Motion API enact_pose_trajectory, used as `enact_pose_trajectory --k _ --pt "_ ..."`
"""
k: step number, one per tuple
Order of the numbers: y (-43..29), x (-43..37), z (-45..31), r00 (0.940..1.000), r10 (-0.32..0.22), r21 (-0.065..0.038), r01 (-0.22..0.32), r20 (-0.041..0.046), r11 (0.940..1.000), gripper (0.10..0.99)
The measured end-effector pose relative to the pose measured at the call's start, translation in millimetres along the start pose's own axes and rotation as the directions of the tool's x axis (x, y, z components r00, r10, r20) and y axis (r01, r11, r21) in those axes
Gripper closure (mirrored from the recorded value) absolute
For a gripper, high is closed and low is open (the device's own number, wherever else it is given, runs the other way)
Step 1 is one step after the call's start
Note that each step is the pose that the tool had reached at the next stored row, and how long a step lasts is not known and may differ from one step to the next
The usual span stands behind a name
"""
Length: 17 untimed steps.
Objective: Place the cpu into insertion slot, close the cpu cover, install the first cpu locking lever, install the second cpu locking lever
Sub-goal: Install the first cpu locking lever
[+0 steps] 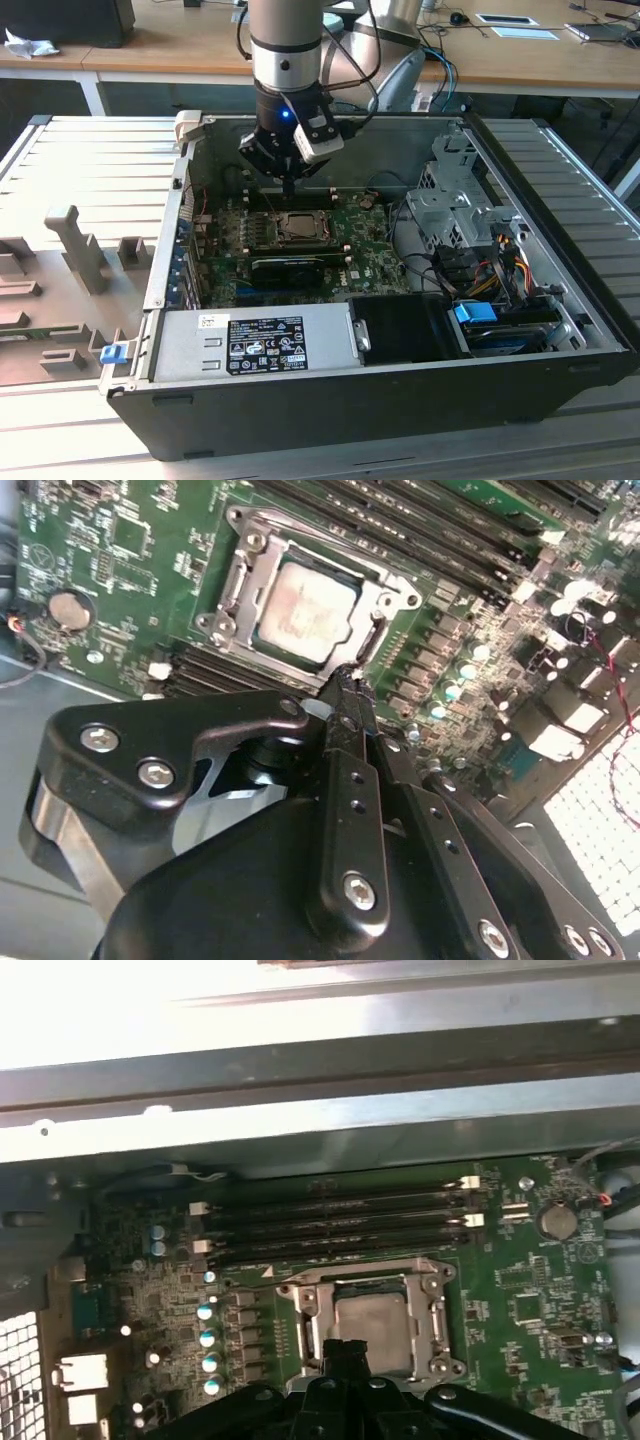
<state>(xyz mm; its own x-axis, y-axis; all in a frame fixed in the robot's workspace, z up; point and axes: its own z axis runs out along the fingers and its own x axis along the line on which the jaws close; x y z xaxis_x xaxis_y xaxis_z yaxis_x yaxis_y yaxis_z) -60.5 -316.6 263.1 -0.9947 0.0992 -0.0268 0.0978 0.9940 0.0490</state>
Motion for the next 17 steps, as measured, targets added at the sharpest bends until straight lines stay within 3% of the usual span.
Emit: enact_pose_trajectory --k 2,4,7,14,17 --pt "-0.6 4.6 3.0 1.0 -0.01 -0.001 0.01 0.0018 1.0 0.98" --pt "-2.2 21.7 3.2 0.9999 -0.011 -0.001 0.011 0.002 0.9999 0.98" --pt "-2.0 32.8 3.5 0.9999 -0.012 -0.001 0.012 0.0022 0.9999 0.98" --pt "8.9 58.0 6.6 0.9999 -0.015 -0.001 0.015 0.0021 0.9999 0.98" --pt "15.9 60.4 7.8 0.9997 -0.024 -0.002 0.024 0.0016 0.9997 0.98"
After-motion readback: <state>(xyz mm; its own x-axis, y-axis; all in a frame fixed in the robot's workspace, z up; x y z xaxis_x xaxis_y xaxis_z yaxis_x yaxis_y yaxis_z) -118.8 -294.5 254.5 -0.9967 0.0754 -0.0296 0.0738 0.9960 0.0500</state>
